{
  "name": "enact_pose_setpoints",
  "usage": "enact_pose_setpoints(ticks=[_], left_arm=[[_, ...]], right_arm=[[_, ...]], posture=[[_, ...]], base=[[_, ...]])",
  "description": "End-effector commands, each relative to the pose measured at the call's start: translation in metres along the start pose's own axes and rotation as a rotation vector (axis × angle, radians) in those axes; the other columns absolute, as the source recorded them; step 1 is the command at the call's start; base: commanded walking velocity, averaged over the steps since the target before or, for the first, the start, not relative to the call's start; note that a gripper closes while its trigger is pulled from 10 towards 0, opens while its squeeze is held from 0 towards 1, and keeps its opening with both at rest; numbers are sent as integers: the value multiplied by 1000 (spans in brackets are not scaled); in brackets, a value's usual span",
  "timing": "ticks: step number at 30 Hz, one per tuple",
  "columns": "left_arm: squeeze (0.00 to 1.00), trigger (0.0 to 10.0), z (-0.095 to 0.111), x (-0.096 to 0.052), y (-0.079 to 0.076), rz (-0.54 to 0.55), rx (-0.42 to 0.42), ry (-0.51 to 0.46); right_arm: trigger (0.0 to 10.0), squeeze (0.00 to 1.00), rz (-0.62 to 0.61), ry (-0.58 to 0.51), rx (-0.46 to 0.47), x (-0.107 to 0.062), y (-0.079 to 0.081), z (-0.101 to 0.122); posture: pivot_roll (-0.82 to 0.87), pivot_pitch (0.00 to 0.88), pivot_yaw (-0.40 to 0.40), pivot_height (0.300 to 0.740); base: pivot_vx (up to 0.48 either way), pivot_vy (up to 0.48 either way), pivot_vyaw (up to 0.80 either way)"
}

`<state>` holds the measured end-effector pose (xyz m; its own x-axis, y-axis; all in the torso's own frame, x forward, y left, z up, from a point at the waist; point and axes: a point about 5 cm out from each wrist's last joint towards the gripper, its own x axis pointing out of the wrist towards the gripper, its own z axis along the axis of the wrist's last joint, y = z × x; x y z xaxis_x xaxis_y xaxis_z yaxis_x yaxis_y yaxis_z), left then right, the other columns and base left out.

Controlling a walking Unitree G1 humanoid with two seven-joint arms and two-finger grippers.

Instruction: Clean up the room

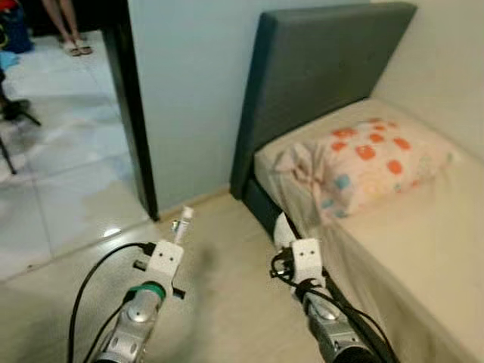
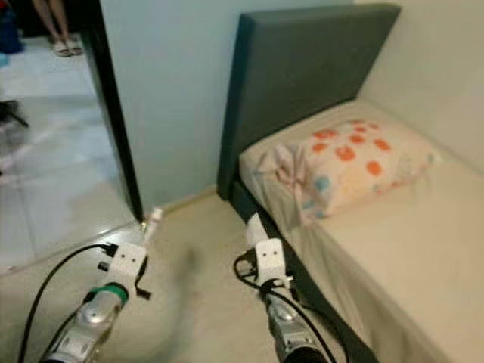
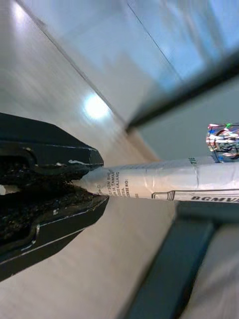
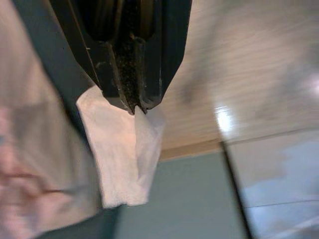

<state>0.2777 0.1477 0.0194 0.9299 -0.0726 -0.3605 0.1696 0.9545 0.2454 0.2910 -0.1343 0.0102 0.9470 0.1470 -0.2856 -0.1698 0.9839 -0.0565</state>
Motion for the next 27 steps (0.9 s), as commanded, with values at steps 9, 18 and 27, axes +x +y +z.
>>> enact_pose_setpoints(ticks=[9, 18, 27], left_arm=[[0, 10000, -2, 2, -9, -47, 28, 7], [0, 10000, 2, 7, -8, -62, 42, -1], [0, 10000, 3, 8, -12, -75, 44, -6]], right_arm=[[10000, 0, -57, 7, 8, -4, -12, -6], [10000, 0, -81, 18, 17, -9, -14, -13], [10000, 0, -94, 14, 14, -10, -18, -13]], posture=[[91, 0, -28, 740], [75, 0, -9, 740], [55, 0, -2, 740]], base=[[0, 0, 794], [0, 0, 794], [0, 0, 794]])
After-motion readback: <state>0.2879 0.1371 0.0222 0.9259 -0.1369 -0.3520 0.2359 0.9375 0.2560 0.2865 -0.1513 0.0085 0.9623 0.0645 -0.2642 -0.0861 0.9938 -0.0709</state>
